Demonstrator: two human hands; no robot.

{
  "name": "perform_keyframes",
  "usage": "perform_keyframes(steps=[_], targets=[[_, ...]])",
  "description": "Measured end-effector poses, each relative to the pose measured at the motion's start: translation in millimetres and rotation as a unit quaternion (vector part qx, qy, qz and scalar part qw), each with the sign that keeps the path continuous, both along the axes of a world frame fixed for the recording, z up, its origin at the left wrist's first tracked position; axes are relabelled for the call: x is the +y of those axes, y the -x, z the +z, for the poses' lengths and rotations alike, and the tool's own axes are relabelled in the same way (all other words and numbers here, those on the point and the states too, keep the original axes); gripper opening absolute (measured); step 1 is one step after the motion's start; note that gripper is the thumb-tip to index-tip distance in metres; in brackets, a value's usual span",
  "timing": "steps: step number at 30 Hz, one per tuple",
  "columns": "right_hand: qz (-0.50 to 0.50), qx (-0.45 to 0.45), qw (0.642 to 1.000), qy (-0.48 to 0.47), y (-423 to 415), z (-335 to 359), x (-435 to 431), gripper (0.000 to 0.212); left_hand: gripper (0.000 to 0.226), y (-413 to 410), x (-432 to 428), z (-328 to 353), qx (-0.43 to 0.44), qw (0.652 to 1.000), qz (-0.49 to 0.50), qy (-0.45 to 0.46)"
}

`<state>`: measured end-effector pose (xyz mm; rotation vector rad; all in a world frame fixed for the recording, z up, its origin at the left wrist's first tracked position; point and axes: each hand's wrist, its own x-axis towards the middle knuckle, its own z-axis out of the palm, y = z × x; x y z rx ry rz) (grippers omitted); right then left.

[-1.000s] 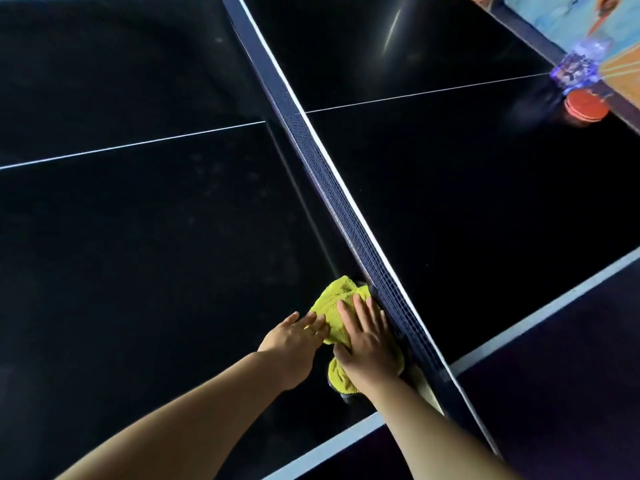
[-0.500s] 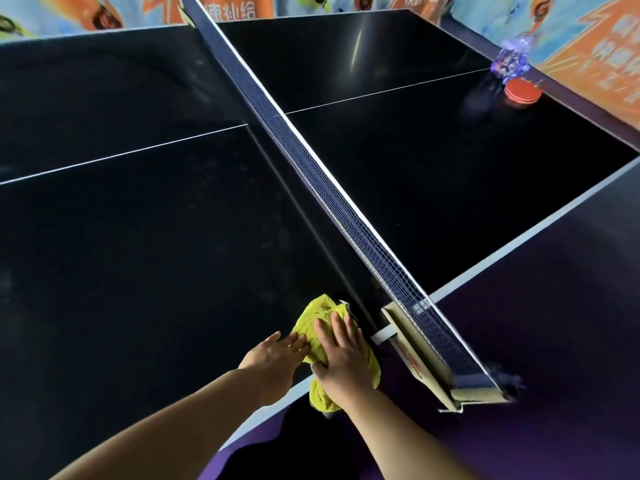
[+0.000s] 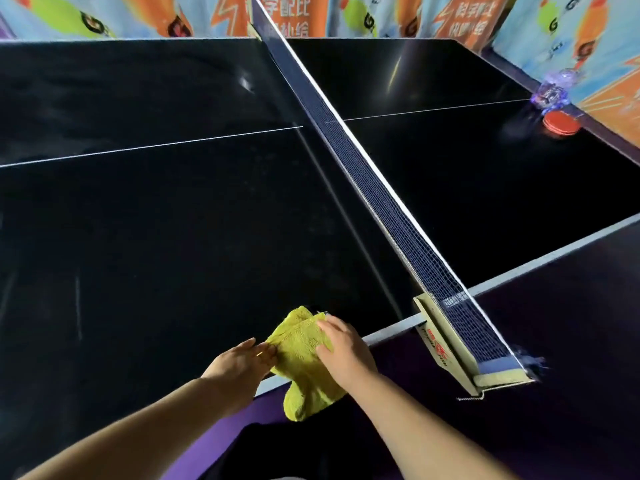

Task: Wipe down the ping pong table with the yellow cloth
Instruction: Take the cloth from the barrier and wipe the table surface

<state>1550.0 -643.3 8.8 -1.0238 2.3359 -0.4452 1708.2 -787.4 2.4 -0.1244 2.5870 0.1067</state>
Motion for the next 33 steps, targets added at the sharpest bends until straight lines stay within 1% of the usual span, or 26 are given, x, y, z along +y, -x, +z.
perform_keyframes(steps=[2, 5, 8, 10, 11, 12, 13, 15, 16, 18, 21, 23, 25, 27, 29, 31, 33], targets=[[-0.018, 0.006, 0.999, -0.034, 0.0, 8.6, -5.2, 0.060, 0.062, -12.8, 0.8, 1.7, -0.001, 1.000, 0.022, 0.000], [-0.029, -0.034, 0.997, -0.068, -3.8, 14.0, -15.5, 0.075, 0.063, -19.9, 5.4, 5.2, -0.008, 0.999, 0.042, -0.009], [-0.091, -0.100, 0.989, -0.063, -5.5, 9.8, -26.2, 0.084, 0.059, -14.3, 8.2, 11.5, 0.005, 0.992, 0.110, -0.069], [-0.130, -0.130, 0.981, -0.061, -2.1, 8.6, -33.1, 0.085, 0.055, -8.8, 9.5, 21.5, 0.036, 0.980, 0.166, -0.108], [-0.136, -0.129, 0.980, -0.066, 0.1, 8.6, -35.6, 0.081, 0.054, -6.9, 9.4, 24.4, 0.051, 0.972, 0.194, -0.119], [-0.128, -0.116, 0.982, -0.077, 1.7, 8.9, -37.8, 0.072, 0.053, -6.3, 9.3, 26.8, 0.066, 0.966, 0.216, -0.127], [-0.111, -0.091, 0.985, -0.093, 2.1, 10.3, -40.0, 0.058, 0.052, -7.5, 8.9, 25.8, 0.082, 0.959, 0.237, -0.133], [-0.077, -0.034, 0.990, -0.116, 2.0, 13.7, -42.0, 0.030, 0.052, -8.4, 8.2, 22.6, 0.086, 0.941, 0.290, -0.153], [-0.065, -0.013, 0.992, -0.110, 3.2, 17.0, -43.0, 0.020, 0.053, -6.9, 6.2, 22.6, 0.086, 0.932, 0.314, -0.161], [-0.034, 0.020, 0.995, -0.087, 7.9, 30.2, -45.6, 0.006, 0.059, -0.2, 1.3, 20.5, 0.104, 0.925, 0.328, -0.160], [0.016, 0.040, 0.998, -0.046, 19.6, 56.5, -52.2, 0.011, 0.073, 14.7, -5.7, 24.4, 0.123, 0.913, 0.338, -0.193], [0.014, 0.012, 1.000, -0.010, 26.7, 77.3, -58.8, 0.008, 0.072, 24.2, -9.6, 28.1, 0.131, 0.899, 0.354, -0.222], [-0.006, -0.019, 0.999, 0.029, 33.2, 100.6, -67.9, 0.003, 0.052, 29.6, -14.7, 31.4, 0.167, 0.883, 0.368, -0.240], [-0.020, -0.015, 0.998, 0.065, 39.1, 122.2, -76.8, 0.002, 0.034, 30.4, -19.8, 37.5, 0.188, 0.870, 0.384, -0.247], [-0.023, -0.004, 0.995, 0.097, 43.8, 143.1, -84.4, 0.005, 0.028, 29.5, -24.8, 41.1, 0.210, 0.866, 0.387, -0.238], [-0.014, 0.004, 0.993, 0.115, 47.4, 161.6, -88.6, 0.008, 0.026, 28.4, -30.8, 43.1, 0.234, 0.870, 0.378, -0.213], [-0.011, 0.026, 0.992, 0.121, 52.8, 175.7, -90.5, 0.007, 0.018, 27.6, -35.9, 46.5, 0.250, 0.861, 0.386, -0.218]])
